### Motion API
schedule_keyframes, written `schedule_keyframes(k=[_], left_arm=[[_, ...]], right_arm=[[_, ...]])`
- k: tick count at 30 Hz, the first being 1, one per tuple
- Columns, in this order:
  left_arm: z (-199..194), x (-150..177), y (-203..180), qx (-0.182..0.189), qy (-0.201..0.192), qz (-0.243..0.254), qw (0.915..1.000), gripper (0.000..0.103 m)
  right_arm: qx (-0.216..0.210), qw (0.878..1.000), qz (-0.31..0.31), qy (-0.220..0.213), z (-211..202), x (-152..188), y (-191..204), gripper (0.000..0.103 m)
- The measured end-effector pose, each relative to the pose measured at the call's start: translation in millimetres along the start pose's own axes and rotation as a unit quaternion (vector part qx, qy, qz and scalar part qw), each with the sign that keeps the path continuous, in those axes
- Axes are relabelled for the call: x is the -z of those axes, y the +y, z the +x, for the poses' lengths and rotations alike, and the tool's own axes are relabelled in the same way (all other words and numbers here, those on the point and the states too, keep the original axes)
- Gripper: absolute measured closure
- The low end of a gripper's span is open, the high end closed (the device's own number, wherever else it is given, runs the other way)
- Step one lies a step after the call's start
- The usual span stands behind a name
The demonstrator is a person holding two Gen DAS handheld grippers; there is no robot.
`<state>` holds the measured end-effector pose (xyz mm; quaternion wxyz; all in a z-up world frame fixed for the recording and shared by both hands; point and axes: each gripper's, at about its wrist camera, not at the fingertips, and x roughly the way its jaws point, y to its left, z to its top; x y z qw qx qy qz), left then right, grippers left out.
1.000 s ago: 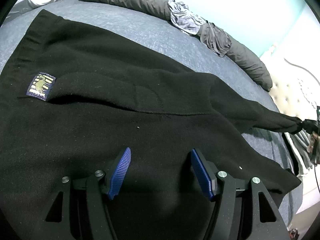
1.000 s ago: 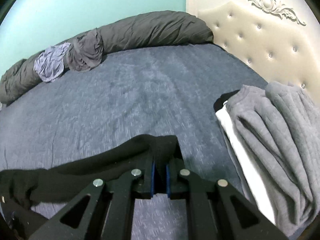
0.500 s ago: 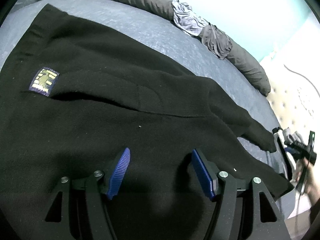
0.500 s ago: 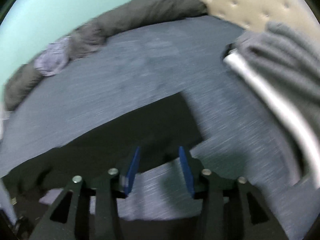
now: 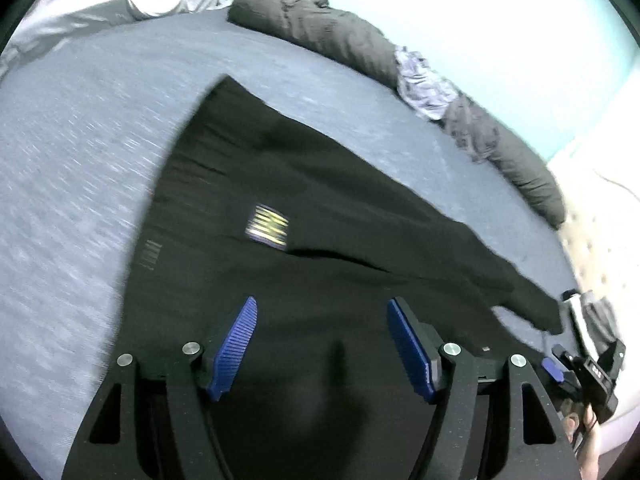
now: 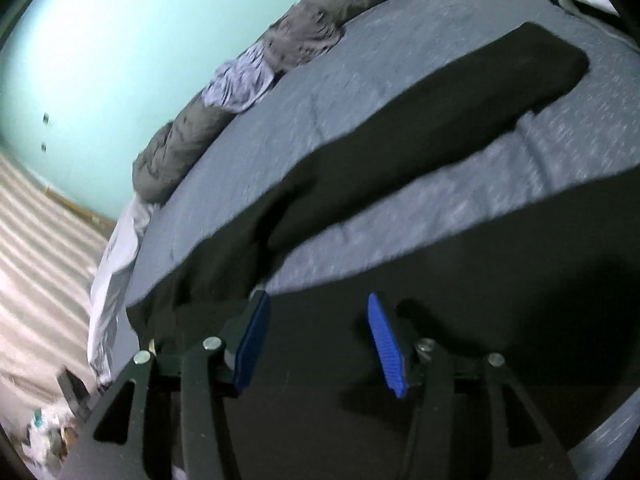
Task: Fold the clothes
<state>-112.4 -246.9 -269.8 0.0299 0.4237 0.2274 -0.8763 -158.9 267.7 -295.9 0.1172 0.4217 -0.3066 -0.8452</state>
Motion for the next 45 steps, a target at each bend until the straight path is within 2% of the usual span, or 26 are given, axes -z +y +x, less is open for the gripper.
schedule_keyframes(k=[2, 6, 11, 14, 19, 25, 26, 30, 38, 41, 45], left_arm=[[-4, -12, 11, -0.011, 0.011, -0.001, 0.9999, 0.025], [-2, -24, 32, -0.036, 0.046, 0.005, 0.9983, 0.025], [7, -34, 55, -0.040, 0.087, -0.003, 0.9954, 0.025], [12, -42, 56, -0.042, 0.095, 0.016, 0.9945, 0.025], [34, -53, 60, -0.035, 0.117, 0.010, 0.9925, 0.026], [55, -53, 62, -0.029, 0.134, 0.009, 0.9905, 0.040], [56, -53, 62, -0.028, 0.136, 0.011, 0.9902, 0.051], [55, -50, 64, -0.024, 0.143, 0.017, 0.9893, 0.077], [45, -47, 61, 0.047, 0.145, 0.004, 0.9883, 0.080], [50, -48, 56, 0.033, 0.144, 0.023, 0.9887, 0.080], [56, -54, 61, 0.023, 0.141, 0.011, 0.9897, 0.079]], right_arm=[[-0.005, 1.000, -0.012, -0.001, 0, 8, 2, 0.051], [-0.025, 1.000, -0.013, -0.005, -4, 14, 0, 0.051], [-0.026, 0.999, -0.031, -0.019, -7, 14, -4, 0.046], [-0.030, 0.999, -0.011, -0.021, -7, 13, -11, 0.045], [-0.027, 0.999, -0.007, -0.023, -4, 10, -15, 0.043], [-0.022, 1.000, -0.002, -0.023, -1, 7, -19, 0.042], [-0.022, 1.000, -0.004, -0.022, -1, 6, -19, 0.042], [-0.023, 1.000, -0.001, -0.021, 0, 5, -21, 0.042], [-0.022, 1.000, 0.006, -0.017, 2, 7, -24, 0.041], [-0.022, 1.000, 0.008, -0.018, 2, 8, -25, 0.041], [-0.023, 1.000, 0.011, -0.015, 3, 9, -25, 0.041]])
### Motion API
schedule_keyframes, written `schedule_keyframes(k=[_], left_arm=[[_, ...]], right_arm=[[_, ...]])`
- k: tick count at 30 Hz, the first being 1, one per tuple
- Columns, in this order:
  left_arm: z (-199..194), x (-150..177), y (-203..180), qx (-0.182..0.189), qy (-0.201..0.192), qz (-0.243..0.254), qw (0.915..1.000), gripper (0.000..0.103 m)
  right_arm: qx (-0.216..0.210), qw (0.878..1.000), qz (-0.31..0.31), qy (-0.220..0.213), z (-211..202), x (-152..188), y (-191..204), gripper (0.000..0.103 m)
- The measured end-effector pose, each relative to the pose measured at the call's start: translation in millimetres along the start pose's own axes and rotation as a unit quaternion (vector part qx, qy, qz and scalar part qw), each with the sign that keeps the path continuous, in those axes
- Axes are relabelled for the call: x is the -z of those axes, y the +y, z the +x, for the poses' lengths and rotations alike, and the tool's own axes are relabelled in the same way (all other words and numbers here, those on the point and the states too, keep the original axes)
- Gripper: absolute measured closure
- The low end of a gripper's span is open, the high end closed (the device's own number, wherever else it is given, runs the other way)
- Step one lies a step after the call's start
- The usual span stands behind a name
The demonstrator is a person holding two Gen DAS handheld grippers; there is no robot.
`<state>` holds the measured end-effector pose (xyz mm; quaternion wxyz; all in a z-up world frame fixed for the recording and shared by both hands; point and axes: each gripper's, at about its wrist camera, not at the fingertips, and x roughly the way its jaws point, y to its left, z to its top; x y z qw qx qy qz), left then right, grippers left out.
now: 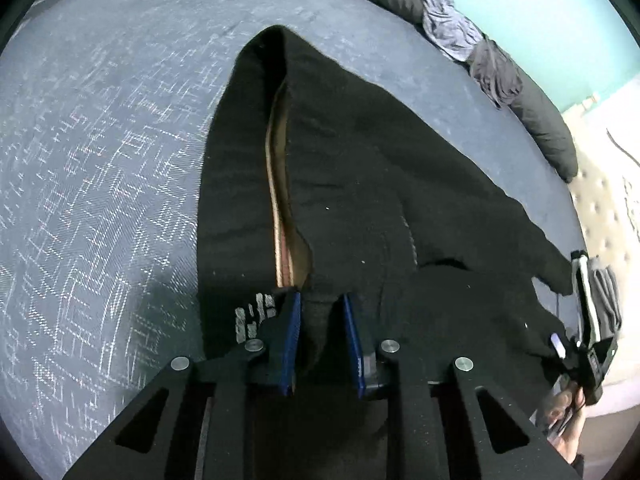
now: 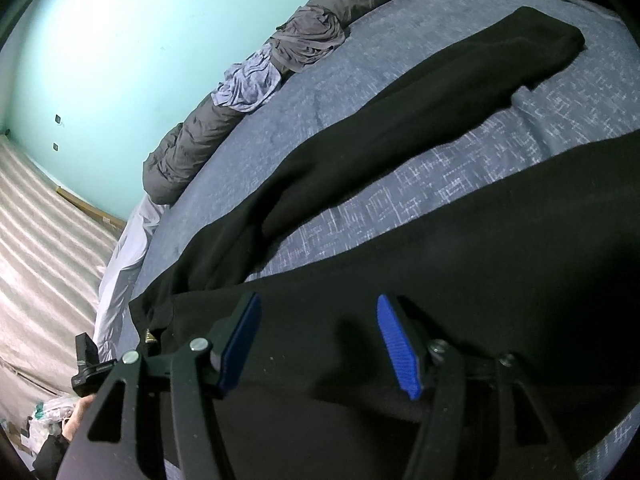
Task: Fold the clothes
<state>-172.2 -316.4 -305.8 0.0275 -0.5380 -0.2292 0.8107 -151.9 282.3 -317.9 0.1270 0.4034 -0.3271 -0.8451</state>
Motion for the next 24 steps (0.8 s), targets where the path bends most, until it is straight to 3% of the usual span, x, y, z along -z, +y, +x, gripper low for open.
schedule_keyframes(k=[3, 8, 13, 17, 24], left_arm=[[-3, -10, 12, -0.003, -0.014, -0.015, 0.9998, 0.073], [-9, -15, 22, 0.023, -0.025, -0.028, 0.9990, 0.066], [-3, -17, 19, 0.001, -0.028, -0.013, 0.9995, 0.065], [1, -21, 20, 0.003, -0.033, -0.019, 0.9993, 0.047], [20, -24, 5, -0.011, -0.032, -0.002, 0.9994, 0.051]], right_arm=[[-0.001, 1.000, 0.000, 0.001, 1, -1, 0, 0.041], [-0.004, 1.000, -0.003, 0.005, 4, -1, 2, 0.041], [-0.004, 1.000, -0.006, 0.006, 5, 1, 3, 0.041], [-0.003, 1.000, -0.006, 0.007, 6, 2, 3, 0.041], [-0.003, 1.000, -0.009, 0.012, 9, 1, 4, 0.041]])
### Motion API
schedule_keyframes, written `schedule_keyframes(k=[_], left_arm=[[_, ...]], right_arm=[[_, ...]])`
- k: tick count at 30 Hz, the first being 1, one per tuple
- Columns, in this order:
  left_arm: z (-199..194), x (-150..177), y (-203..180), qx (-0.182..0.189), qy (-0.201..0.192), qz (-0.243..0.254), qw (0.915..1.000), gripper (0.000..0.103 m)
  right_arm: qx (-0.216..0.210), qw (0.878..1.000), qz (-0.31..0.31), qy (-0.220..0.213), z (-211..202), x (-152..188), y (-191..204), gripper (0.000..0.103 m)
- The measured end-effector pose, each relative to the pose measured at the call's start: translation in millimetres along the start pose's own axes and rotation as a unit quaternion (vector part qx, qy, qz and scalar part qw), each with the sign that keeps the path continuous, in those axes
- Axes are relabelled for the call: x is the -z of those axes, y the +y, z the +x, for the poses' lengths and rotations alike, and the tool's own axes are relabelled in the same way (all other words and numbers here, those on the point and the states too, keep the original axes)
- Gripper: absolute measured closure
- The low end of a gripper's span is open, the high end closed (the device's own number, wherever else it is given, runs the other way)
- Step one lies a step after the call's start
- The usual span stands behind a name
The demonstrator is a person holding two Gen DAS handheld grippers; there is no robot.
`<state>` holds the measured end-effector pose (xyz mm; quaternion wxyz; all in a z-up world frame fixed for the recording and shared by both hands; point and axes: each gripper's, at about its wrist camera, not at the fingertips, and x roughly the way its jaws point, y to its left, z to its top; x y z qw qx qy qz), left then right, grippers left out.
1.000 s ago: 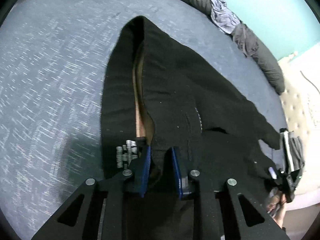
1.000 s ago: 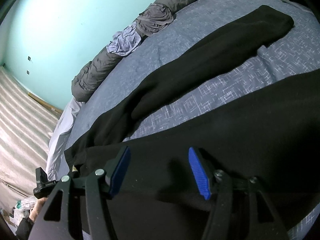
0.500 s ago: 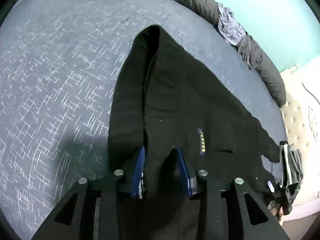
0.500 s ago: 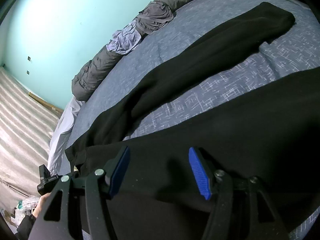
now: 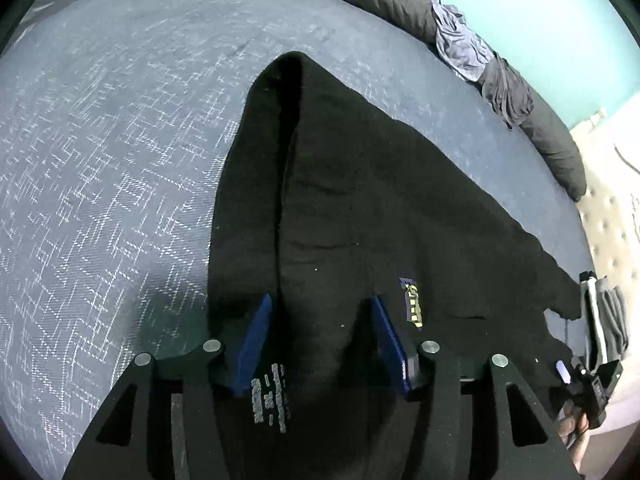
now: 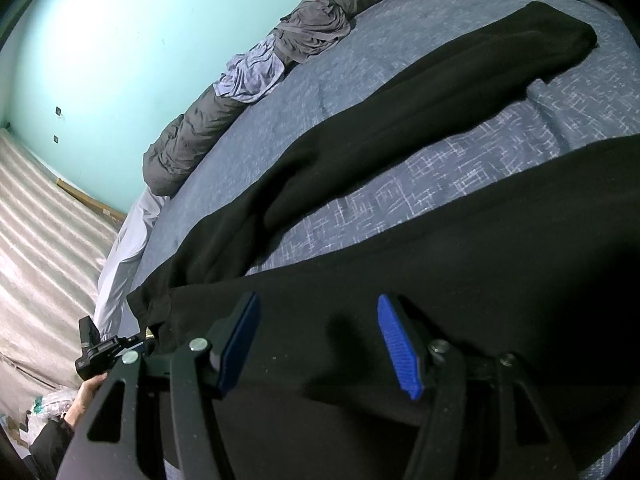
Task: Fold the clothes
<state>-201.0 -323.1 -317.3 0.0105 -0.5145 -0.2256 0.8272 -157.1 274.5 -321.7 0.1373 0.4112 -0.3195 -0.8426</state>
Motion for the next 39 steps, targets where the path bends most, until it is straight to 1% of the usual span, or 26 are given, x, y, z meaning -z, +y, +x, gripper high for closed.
schedule_keyframes(k=[1, 3, 4, 6, 9, 10, 13, 14, 15, 16, 20, 22, 25, 27, 30, 34, 37, 39], left_arm=[[4, -2, -3, 0.004, 0.002, -0.001, 1.0000, 0.057], [3, 0, -5, 0.004, 0.004, 0.005, 1.0000, 0.076], [2, 0, -6, 0.003, 0.006, 0.008, 0.9999, 0.083], [-4, 2, -9, 0.018, 0.005, 0.013, 0.9997, 0.092], [-16, 5, -14, 0.045, 0.000, 0.022, 0.9987, 0.100], [-21, 7, -18, 0.056, -0.004, 0.027, 0.9981, 0.100], [-25, 9, -29, 0.092, -0.001, 0.034, 0.9952, 0.100], [-25, 11, -33, 0.100, 0.000, 0.037, 0.9943, 0.100], [-25, 12, -37, 0.100, 0.001, 0.042, 0.9941, 0.100], [-24, 14, -40, 0.098, 0.002, 0.048, 0.9940, 0.100], [-13, 21, -46, 0.050, 0.017, 0.073, 0.9959, 0.098], [-7, 20, -49, 0.039, 0.016, 0.075, 0.9963, 0.097], [3, 20, -53, 0.033, 0.015, 0.070, 0.9969, 0.097], [-1, 24, -43, 0.034, 0.013, 0.066, 0.9971, 0.097], [-13, 31, -37, 0.027, 0.002, 0.073, 0.9970, 0.097], [-24, 35, -36, 0.011, -0.005, 0.082, 0.9966, 0.100], [-39, 37, -37, 0.018, -0.016, 0.080, 0.9965, 0.101], [-50, 37, -36, 0.015, -0.018, 0.082, 0.9963, 0.101]], right_arm=[[-0.001, 1.000, 0.001, 0.000, 0, 0, 0, 0.041], [-0.002, 1.000, 0.002, -0.001, 0, 0, 0, 0.041], [-0.003, 1.000, 0.003, -0.001, 0, 0, 0, 0.041], [-0.003, 1.000, 0.004, -0.001, 0, 1, 0, 0.041], [-0.005, 1.000, 0.005, -0.002, -1, 1, 0, 0.041], [-0.006, 1.000, 0.006, -0.002, -1, 1, 0, 0.041], [-0.008, 1.000, 0.007, -0.003, -1, 1, 0, 0.041], [-0.008, 1.000, 0.006, -0.002, -1, 0, 0, 0.041], [-0.008, 1.000, 0.006, -0.002, -1, 0, 0, 0.041], [-0.008, 1.000, 0.006, -0.002, -1, 0, 0, 0.041], [-0.009, 1.000, 0.008, -0.003, -3, 1, 0, 0.041], [-0.009, 1.000, 0.008, -0.003, -2, 1, 0, 0.041], [-0.009, 1.000, 0.009, -0.003, -2, 1, 0, 0.041], [-0.009, 1.000, 0.009, -0.002, 0, 1, 1, 0.041], [-0.010, 1.000, 0.008, -0.001, 1, 0, 1, 0.041], [-0.010, 1.000, 0.007, -0.001, 1, 0, 0, 0.041], [-0.010, 1.000, 0.002, 0.000, 0, 1, 1, 0.041], [-0.005, 1.000, -0.006, -0.002, -2, 1, 2, 0.041]])
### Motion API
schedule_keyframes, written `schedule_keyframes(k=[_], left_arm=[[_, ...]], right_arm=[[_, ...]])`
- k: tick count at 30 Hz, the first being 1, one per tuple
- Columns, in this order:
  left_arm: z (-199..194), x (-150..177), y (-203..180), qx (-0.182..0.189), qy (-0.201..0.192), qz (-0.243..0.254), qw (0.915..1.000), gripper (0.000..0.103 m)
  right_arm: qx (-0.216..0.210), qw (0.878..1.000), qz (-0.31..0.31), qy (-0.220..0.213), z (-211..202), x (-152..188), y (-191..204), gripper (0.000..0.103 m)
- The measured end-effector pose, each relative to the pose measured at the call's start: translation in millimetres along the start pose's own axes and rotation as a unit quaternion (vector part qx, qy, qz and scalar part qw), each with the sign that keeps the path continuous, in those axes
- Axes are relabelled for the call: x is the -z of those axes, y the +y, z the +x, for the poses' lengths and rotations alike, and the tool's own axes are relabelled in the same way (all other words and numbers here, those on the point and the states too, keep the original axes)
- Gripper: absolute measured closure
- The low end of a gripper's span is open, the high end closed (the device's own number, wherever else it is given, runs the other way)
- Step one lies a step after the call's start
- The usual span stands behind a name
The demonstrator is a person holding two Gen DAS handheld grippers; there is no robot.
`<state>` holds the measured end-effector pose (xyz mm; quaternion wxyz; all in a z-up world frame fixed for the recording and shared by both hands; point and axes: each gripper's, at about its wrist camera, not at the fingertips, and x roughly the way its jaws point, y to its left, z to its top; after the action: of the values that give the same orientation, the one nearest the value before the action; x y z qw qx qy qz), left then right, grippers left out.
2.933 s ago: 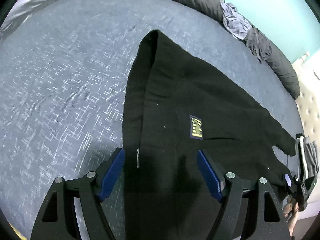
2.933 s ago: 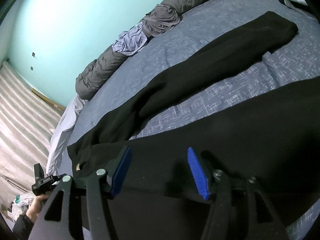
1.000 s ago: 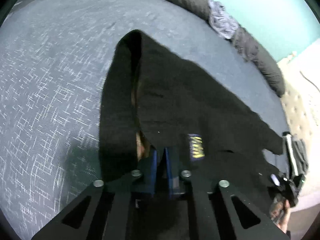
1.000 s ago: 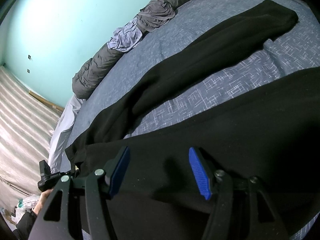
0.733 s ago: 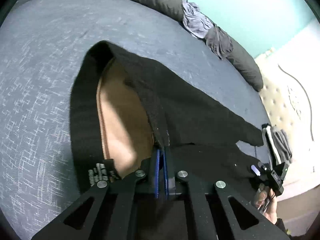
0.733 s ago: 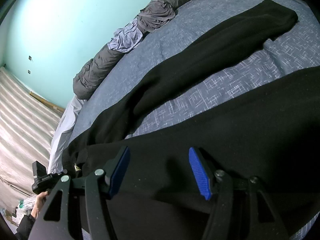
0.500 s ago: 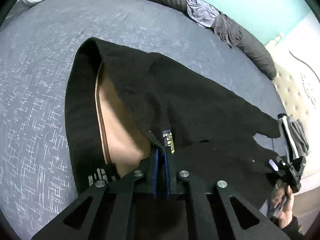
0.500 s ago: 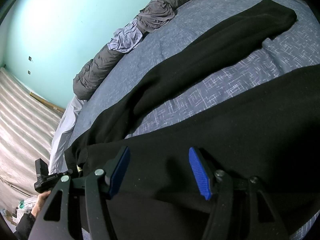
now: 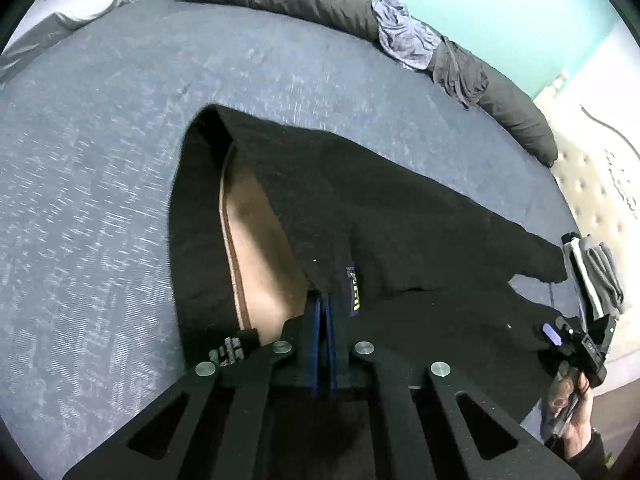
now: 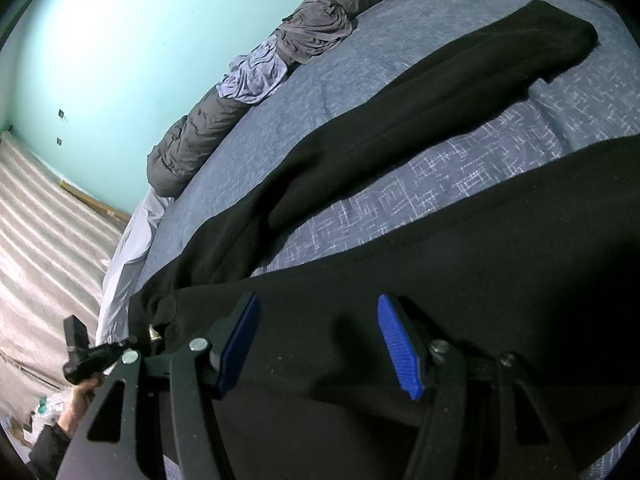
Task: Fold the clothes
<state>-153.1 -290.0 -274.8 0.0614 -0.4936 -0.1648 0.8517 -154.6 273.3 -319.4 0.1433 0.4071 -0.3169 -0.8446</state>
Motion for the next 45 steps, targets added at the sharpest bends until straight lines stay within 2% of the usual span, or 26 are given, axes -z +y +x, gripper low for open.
schedule_keyframes(k=[7, 10, 12, 14, 17, 22, 23, 24, 26, 28, 30, 32, 38, 45], left_arm=[[-47, 2, 10, -0.004, -0.018, -0.008, 0.9998, 0.101], [-63, 4, 16, -0.003, -0.025, -0.009, 0.9996, 0.101], [-63, 5, 23, -0.001, -0.025, -0.020, 0.9995, 0.101], [-60, 9, 28, -0.011, -0.019, -0.023, 0.9995, 0.101], [-56, 13, 29, -0.024, -0.025, -0.028, 0.9990, 0.100], [-49, 23, 21, -0.035, -0.011, -0.020, 0.9991, 0.094], [-48, 26, 20, -0.036, -0.008, -0.021, 0.9991, 0.087], [-48, 29, 19, -0.034, -0.003, -0.025, 0.9991, 0.075], [-48, 38, 15, -0.034, 0.010, -0.018, 0.9992, 0.070], [-50, 49, 10, -0.041, 0.022, -0.005, 0.9989, 0.069], [-52, 58, 9, -0.037, 0.028, 0.002, 0.9989, 0.057], [-50, 71, 12, -0.022, 0.040, -0.005, 0.9990, 0.052], [-51, 103, 19, -0.024, 0.048, -0.016, 0.9984, 0.052], [-49, 122, 14, -0.025, 0.046, -0.004, 0.9986, 0.054]], right_arm=[[0.021, 0.999, 0.017, -0.023, -25, -5, -11, 0.041], [0.024, 0.999, 0.029, -0.036, -48, -20, -15, 0.041], [0.031, 0.999, 0.011, -0.017, -54, -31, -12, 0.038], [0.056, 0.997, -0.041, 0.018, -60, -42, -6, 0.037], [0.092, 0.991, -0.080, 0.049, -71, -45, -9, 0.036], [0.159, 0.970, -0.151, 0.107, -81, -26, -23, 0.034], [0.153, 0.969, -0.155, 0.114, -83, -20, -24, 0.034], [0.142, 0.971, -0.153, 0.120, -84, -15, -24, 0.034], [0.120, 0.971, -0.154, 0.135, -82, -6, -21, 0.034], [0.116, 0.968, -0.172, 0.142, -76, 5, -12, 0.034], [0.115, 0.964, -0.186, 0.151, -69, 12, -4, 0.034], [0.114, 0.962, -0.192, 0.159, -63, 17, 4, 0.034], [0.134, 0.954, -0.212, 0.166, -44, 23, 19, 0.034], [0.174, 0.943, -0.223, 0.177, -20, 24, 12, 0.034]])
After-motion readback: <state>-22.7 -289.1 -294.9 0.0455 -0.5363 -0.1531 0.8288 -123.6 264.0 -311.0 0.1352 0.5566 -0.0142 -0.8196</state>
